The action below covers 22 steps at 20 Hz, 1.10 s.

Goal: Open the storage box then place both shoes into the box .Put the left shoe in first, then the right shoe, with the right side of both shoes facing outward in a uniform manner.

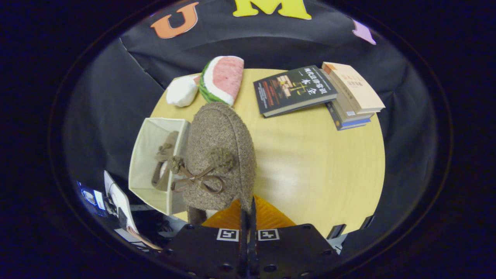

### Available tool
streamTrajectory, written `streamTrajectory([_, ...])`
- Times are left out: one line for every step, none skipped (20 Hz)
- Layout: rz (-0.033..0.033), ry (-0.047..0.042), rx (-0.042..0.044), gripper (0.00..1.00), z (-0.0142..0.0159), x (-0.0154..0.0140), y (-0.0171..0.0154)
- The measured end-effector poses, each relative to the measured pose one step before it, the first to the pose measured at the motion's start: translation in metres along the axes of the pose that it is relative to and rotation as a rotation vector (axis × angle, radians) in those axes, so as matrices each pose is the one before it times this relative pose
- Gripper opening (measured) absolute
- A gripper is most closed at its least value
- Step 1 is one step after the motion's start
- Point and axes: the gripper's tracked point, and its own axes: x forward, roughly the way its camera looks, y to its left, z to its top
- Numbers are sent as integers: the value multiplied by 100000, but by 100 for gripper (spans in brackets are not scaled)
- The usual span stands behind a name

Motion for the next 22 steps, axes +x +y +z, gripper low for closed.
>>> streamTrajectory([1878,370,-806,3,66,-229,1996])
streamTrajectory([1220,513,-1653,3,-94,85,1569])
streamTrajectory([430,289,-1640,3,104,103,1736])
streamTrajectory([268,-1,-1571,3,137,379,1744])
streamTrajectory([221,314,-902,3,73,539,1535])
streamTrajectory([129,850,192,3,-147,629,1594])
streamTrajectory([295,1490,672,3,-197,703,1529])
streamTrajectory([446,1542,345,3,-130,784,1498])
streamTrajectory([671,589,983,3,30,885,1322])
streamTrajectory([-145,736,1586,3,-101,895,1113])
streamTrajectory([-1419,585,583,3,57,902,879])
streamTrajectory([-3122,-163,368,3,186,939,433])
streamTrajectory([-4047,-1053,5,3,379,855,79])
streamTrajectory([-2884,-1038,1579,3,313,1018,146])
streamTrajectory([-3110,358,1853,3,137,957,-9])
streamTrajectory([-3805,377,1920,3,171,760,-76])
streamTrajectory([-2229,612,735,3,79,1005,165])
streamTrajectory([-1977,1045,320,3,62,945,133])
streamTrajectory([-1802,1191,1465,3,-81,885,87])
streamTrajectory([-2292,1662,2257,3,-206,873,-157])
streamTrajectory([-1901,1700,2502,3,-96,813,-39])
streamTrajectory([-1891,1462,1678,3,-17,856,-91])
